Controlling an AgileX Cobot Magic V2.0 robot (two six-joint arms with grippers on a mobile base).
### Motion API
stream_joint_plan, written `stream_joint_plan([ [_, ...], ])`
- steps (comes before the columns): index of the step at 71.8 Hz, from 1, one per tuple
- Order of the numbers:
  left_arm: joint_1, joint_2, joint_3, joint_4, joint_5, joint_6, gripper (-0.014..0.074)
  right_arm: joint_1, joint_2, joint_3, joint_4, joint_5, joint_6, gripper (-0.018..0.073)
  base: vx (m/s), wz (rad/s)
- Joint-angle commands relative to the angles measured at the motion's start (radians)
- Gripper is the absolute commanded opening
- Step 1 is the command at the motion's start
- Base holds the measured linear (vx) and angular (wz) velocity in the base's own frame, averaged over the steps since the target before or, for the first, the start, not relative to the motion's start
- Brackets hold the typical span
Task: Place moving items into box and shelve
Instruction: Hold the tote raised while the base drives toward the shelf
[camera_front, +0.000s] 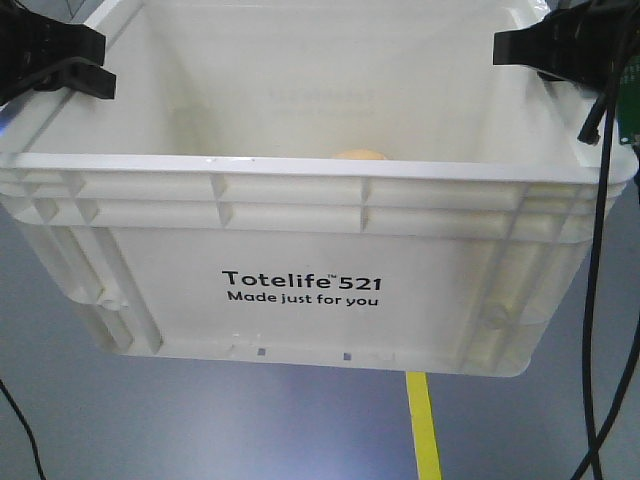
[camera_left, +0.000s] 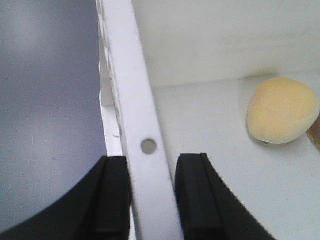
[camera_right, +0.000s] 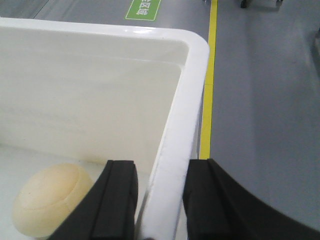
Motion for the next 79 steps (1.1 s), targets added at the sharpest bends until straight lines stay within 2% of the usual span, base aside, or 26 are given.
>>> stream_joint_plan([
  [1,-0.012,-0.055,-0.045,-0.126,-0.087,0.028,0.0,-0.002,-0.029,-0.043,-0.016,-0.145,0.018,-0.0006,0.56,-0.07],
  [42,-0.012,-0.055,-0.045,-0.126,-0.087,0.028,0.0,-0.002,-0.029,-0.043,-0.016,-0.144,0.018,-0.0006,0.54,-0.16],
  [79,-0.012,-0.055,-0.045,-0.126,-0.087,0.028,0.0,-0.002,-0.029,-0.043,-0.016,-0.138,0.018,-0.0006,0.49,-0.49],
])
